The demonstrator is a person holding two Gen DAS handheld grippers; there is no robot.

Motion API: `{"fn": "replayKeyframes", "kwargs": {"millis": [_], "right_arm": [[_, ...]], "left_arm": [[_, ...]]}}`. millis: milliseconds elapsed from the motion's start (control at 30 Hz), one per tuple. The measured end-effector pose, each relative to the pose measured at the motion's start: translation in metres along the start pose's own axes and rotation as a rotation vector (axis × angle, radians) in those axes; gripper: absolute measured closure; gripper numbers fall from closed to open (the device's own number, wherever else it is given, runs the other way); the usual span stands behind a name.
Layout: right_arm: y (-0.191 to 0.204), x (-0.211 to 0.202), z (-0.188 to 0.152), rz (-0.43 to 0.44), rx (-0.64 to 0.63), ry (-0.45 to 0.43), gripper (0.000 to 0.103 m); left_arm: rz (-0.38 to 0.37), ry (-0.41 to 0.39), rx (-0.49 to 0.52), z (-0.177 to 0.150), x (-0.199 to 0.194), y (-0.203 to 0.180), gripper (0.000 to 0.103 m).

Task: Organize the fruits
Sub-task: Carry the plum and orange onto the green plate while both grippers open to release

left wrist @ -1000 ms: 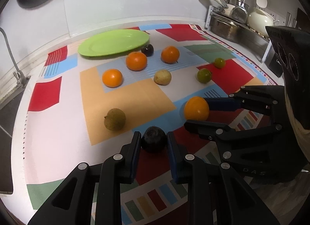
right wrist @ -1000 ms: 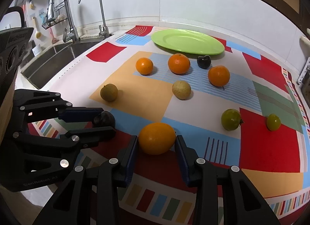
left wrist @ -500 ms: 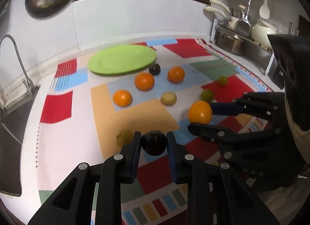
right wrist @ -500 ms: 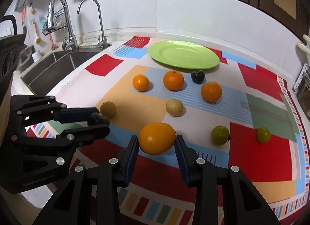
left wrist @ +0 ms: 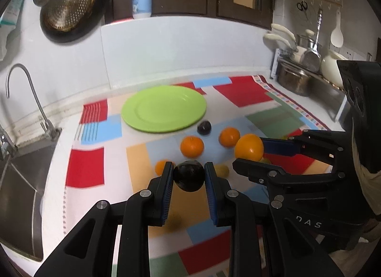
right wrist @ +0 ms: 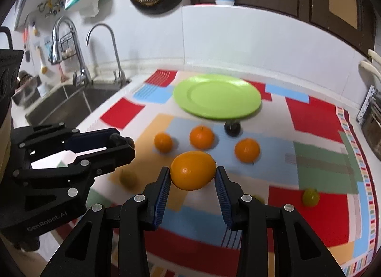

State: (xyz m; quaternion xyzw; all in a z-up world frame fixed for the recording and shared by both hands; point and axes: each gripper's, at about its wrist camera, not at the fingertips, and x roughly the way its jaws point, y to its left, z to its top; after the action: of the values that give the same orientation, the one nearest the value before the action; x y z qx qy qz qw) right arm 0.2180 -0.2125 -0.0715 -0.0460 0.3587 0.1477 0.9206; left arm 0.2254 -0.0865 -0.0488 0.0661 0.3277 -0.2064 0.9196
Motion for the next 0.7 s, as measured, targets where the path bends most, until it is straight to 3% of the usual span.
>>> {"fn": "replayKeyframes", "kwargs": {"millis": [267,700], "right_arm": [[-0.008,0.006,0.028,0.002,-0.023,-0.028,0.064],[-0.025,0.030,0.080,0.025,-0.038,-0.048,0.064]], "left_arm": [[0.041,-0.052,0.011,0.026,0.001,0.004,0.077],[0.074,-0.073,0.014,0.072,0.023,0.020,0.077]]}}
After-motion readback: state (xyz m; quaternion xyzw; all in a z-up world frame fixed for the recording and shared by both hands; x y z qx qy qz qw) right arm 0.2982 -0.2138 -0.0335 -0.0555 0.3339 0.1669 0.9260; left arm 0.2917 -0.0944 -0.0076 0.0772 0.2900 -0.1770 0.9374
